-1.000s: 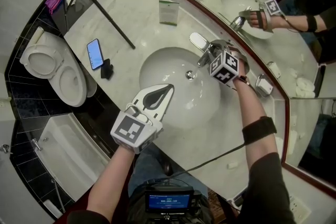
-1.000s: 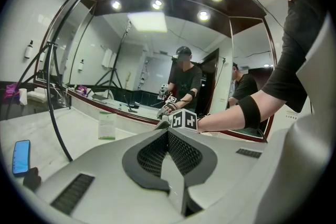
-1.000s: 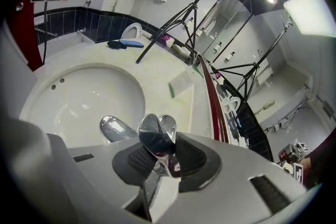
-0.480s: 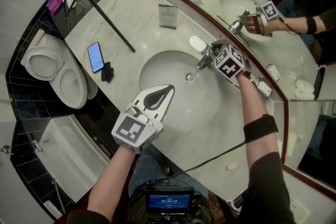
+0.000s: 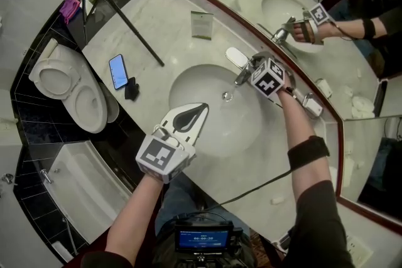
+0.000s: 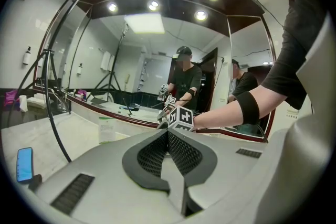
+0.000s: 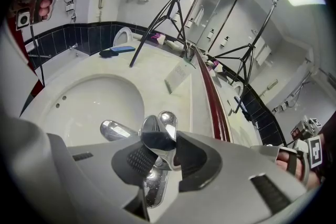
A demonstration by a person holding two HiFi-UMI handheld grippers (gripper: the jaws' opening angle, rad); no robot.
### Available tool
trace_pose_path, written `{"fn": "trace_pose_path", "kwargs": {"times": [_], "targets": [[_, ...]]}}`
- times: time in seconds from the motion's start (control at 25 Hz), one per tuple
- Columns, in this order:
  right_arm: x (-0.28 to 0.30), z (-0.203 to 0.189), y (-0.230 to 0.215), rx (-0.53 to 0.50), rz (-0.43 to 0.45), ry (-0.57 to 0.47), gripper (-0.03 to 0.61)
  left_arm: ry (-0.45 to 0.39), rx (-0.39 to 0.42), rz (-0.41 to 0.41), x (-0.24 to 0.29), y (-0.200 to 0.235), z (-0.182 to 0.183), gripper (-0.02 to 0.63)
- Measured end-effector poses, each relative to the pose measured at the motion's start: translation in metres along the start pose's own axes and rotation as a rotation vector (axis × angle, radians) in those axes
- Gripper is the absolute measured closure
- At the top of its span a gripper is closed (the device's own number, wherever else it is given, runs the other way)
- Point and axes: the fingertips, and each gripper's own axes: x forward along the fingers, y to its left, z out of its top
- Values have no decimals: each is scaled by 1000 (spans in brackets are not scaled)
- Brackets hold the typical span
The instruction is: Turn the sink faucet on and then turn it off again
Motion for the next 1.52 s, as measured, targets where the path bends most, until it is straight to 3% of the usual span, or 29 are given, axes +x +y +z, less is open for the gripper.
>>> {"fn": "trace_pose_path", "kwargs": {"times": [0.44,0.72,1.12,1.36,1.52], "targets": [[-50,3,24,66,87,-11,475,-17,17,9,-24,-12,9,614],[-112,8,41,59,76,-13,560,-36,38,1,-47,-37,16,614],[-184,9,69,155,95,-58,561,-42,53,13,-71,-50,27,614],[-219,8,84,198,56,-101,561,-51,58,-1,-70,-52,30,614],[-241,-6,85,279,26,-134,561,-48,68,-16,-68,-52,30,614]]}}
